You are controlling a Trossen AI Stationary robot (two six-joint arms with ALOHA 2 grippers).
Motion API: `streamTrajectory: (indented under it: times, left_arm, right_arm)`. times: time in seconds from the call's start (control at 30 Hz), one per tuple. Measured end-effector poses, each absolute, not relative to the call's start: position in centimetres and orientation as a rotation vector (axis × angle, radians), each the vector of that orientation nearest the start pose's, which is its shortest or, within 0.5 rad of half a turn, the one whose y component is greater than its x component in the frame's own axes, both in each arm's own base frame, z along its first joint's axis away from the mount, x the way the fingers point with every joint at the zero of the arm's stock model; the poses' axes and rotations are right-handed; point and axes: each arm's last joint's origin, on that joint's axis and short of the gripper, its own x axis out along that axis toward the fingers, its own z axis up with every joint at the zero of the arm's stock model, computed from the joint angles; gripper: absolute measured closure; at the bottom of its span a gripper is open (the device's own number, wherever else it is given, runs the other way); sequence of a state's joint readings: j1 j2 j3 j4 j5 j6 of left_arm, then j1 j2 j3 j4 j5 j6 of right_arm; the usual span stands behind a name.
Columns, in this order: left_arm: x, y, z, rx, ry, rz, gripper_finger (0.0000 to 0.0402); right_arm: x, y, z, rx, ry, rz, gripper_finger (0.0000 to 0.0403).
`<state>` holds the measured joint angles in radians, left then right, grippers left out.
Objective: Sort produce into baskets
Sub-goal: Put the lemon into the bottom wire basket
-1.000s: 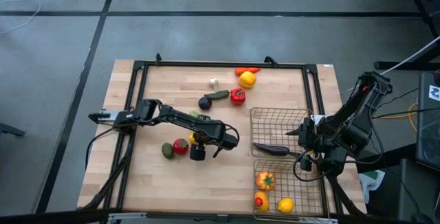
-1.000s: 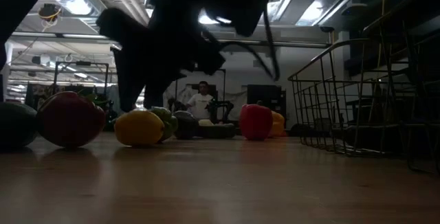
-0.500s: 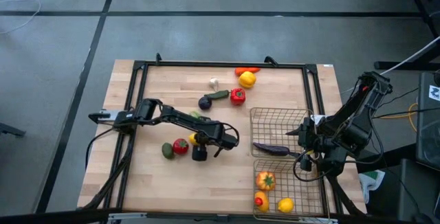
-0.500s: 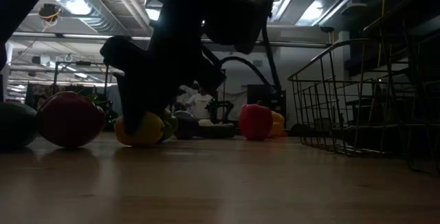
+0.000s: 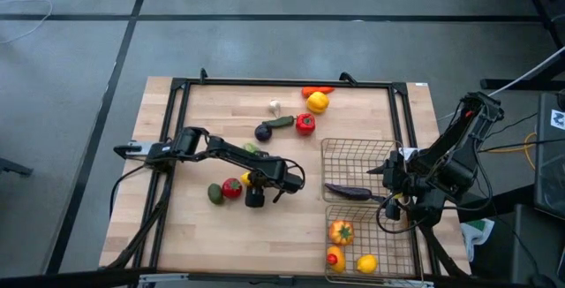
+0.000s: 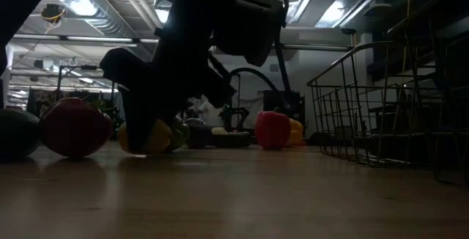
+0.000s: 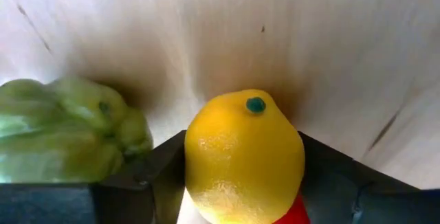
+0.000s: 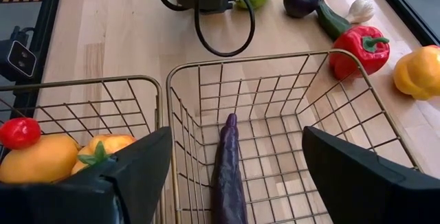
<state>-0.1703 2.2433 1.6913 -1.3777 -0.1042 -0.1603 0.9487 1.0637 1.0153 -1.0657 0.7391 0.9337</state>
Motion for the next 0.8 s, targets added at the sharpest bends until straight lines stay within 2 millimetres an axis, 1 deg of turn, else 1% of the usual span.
streamTrajectory:
  times: [0.07, 0.13, 0.33, 0.47, 0.57, 0.7, 0.8]
  left_arm:
    - [38.5, -6.4, 14.2, 0.143, 1.906, 0.106, 0.0192]
    - [38.6, -6.4, 14.4, 0.116, 1.910, 0.106, 0.0195]
    - [39.2, -6.8, 15.7, 0.007, 1.901, 0.055, 0.0182]
    - [39.9, -7.2, 17.3, -0.092, 1.876, 0.003, 0.0181]
    - [40.5, -7.7, 18.8, -0.166, 1.837, -0.042, 0.0185]
    - [41.5, -8.5, 21.0, -0.229, 1.749, -0.078, 0.0185]
    - [42.4, -9.3, 22.6, -0.266, 1.646, -0.090, 0.0184]
  right_arm:
    - [12.0, 13.4, 30.2, 0.056, 0.724, -0.162, 0.0078]
    - [12.0, 13.4, 30.2, 0.056, 0.724, -0.162, 0.0078]
    - [12.0, 13.4, 30.2, 0.056, 0.724, -0.162, 0.0078]
    - [12.0, 13.4, 30.2, 0.056, 0.724, -0.161, 0.0078]
    - [12.0, 13.4, 30.2, 0.055, 0.724, -0.161, 0.0078]
    - [12.0, 13.4, 30.2, 0.055, 0.724, -0.161, 0.0078]
    - [12.0, 13.4, 30.2, 0.056, 0.724, -0.161, 0.0078]
